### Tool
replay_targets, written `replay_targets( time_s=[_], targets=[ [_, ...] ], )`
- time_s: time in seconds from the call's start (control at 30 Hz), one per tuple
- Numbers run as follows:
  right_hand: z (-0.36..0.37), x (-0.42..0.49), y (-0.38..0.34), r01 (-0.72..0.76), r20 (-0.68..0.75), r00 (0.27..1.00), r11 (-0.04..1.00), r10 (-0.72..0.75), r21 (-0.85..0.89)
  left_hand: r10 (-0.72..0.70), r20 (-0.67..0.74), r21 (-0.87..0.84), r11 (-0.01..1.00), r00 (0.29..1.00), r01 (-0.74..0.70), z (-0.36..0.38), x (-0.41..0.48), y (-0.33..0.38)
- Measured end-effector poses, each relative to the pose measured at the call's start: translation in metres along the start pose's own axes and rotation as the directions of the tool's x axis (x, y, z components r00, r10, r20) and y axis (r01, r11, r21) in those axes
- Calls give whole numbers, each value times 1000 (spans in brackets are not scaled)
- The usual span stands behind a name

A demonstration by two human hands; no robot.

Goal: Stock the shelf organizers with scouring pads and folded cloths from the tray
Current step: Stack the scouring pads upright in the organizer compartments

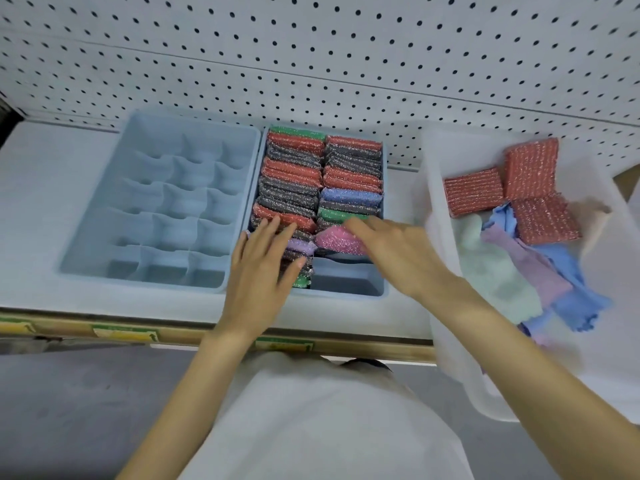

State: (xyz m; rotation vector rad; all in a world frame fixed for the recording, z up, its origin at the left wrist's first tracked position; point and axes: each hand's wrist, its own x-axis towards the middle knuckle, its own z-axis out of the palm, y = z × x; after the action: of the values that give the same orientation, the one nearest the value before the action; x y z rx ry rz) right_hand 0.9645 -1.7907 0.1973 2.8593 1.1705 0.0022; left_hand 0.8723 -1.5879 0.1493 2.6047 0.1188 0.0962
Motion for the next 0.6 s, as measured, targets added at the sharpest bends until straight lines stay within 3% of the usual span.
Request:
replay_targets(
  time_s=[0.1, 0.23, 0.37, 0.47, 0.53, 0.6],
  targets=[
    [2, 1, 2, 51, 21, 999, 992, -49, -114, 33, 17, 189, 981, 999, -35, 9, -4, -1],
    [-4, 7, -8, 45, 162, 987, 981, -14, -191, 44, -3, 234, 971, 999, -42, 12, -3, -4],
    [3, 22, -16, 22, 250, 968, 989, 15, -144, 54, -4, 242, 969, 999, -52, 13, -4, -4],
    [6, 21, -8, -63, 100, 993, 998, 65, -24, 40, -50, 184, 982, 998, -30, 11, -1, -3],
    [9, 15, -2, -46, -64, 997, 996, 51, 75, 13, -82, 133, 991, 997, -2, 7, 3, -3],
    [10, 12, -2, 2, -101, 995, 994, 9, 110, 7, -97, 143, 990, 995, 7, 6, 7, -3]
  ],
)
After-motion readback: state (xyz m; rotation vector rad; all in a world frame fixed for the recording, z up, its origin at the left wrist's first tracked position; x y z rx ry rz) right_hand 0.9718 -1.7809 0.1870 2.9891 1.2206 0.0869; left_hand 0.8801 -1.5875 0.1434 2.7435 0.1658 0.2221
